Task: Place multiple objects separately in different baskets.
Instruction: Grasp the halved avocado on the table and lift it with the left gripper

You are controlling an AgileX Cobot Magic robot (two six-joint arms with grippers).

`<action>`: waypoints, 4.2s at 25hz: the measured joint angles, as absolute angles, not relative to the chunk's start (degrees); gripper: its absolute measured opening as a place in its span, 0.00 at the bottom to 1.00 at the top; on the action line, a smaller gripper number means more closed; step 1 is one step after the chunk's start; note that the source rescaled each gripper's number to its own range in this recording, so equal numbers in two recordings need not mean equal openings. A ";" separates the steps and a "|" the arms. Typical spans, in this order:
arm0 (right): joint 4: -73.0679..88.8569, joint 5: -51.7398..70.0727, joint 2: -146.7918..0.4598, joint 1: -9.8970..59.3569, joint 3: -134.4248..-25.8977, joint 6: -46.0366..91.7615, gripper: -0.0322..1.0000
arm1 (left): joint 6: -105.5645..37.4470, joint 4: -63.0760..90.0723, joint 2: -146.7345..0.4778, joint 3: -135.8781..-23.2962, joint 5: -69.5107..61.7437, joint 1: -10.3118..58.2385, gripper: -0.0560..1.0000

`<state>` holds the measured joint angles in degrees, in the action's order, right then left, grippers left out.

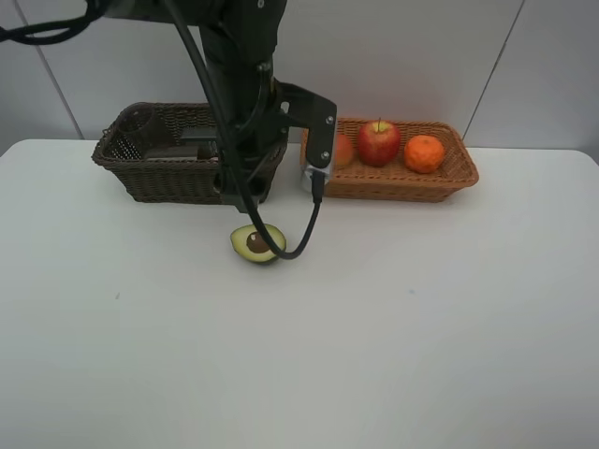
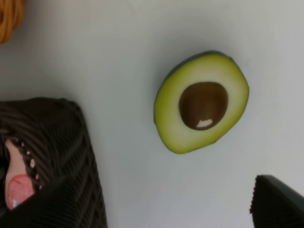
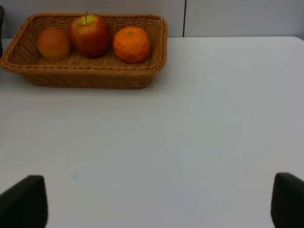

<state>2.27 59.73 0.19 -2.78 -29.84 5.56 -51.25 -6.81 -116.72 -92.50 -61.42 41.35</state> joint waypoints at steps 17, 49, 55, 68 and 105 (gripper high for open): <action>2.27 59.73 0.19 -2.78 -29.84 5.56 1.00 | -58.76 -6.79 -124.79 -92.50 -59.95 41.58 0.98; 2.27 59.73 0.19 -2.78 -29.84 5.56 1.00 | -66.04 -6.51 -131.63 -92.50 -53.88 41.32 0.98; 2.27 59.73 0.19 -2.78 -29.84 5.56 1.00 | -66.04 -6.45 -132.29 -92.50 -53.88 41.32 0.98; 2.27 59.73 0.19 -2.78 -29.84 5.56 1.00 | -66.04 -6.22 -132.97 -92.50 -53.88 40.98 0.87; 2.27 59.73 0.19 -2.78 -29.84 5.56 1.00 | -60.99 -3.65 -132.09 -104.28 -67.66 40.66 0.79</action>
<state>2.27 59.73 0.19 -2.78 -29.84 5.56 -60.99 -3.65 -132.09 -104.28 -67.66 40.66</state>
